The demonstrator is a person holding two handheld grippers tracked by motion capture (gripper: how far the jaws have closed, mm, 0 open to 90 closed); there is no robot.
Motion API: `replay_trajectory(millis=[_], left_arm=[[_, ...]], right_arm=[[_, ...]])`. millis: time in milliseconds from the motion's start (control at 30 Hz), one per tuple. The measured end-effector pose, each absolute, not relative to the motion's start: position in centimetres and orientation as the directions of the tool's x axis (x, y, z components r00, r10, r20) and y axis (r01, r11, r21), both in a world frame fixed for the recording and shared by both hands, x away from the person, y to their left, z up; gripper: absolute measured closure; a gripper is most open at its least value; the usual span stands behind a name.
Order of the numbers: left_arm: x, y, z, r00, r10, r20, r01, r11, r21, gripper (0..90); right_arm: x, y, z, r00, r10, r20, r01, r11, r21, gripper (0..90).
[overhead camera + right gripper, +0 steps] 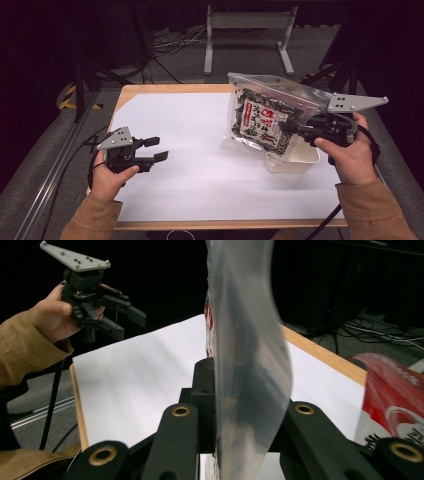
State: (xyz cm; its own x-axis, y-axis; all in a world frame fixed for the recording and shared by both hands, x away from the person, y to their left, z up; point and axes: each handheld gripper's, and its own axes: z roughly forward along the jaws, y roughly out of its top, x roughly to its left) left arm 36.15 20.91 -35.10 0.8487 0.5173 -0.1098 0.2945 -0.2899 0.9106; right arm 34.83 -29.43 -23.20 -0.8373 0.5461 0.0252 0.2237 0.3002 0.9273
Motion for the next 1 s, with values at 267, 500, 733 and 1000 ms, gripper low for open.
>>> replay_trajectory(millis=[267,500,733,1000], left_arm=[[36.5,21.2,-35.7,0.838,0.532,-0.118,0.312,-0.291,0.905,34.9],[36.9,21.2,-36.3,0.826,0.553,-0.105,0.32,-0.306,0.897,28.6],[37.1,21.5,-36.6,0.815,0.572,-0.098,0.318,-0.3,0.899,22.0],[37.3,21.8,-36.8,0.808,0.583,-0.091,0.32,-0.304,0.897,19.2]], right_arm=[[35.1,-30.9,-22.6,-0.794,0.608,0.017,0.224,0.265,0.938,75.8],[35.1,-31.9,-22.2,-0.749,0.661,-0.034,0.209,0.285,0.935,75.8],[35.3,-32.9,-22.3,-0.704,0.707,-0.067,0.212,0.3,0.93,75.8],[35.7,-33.8,-23.0,-0.662,0.746,-0.069,0.232,0.292,0.928,75.8]])
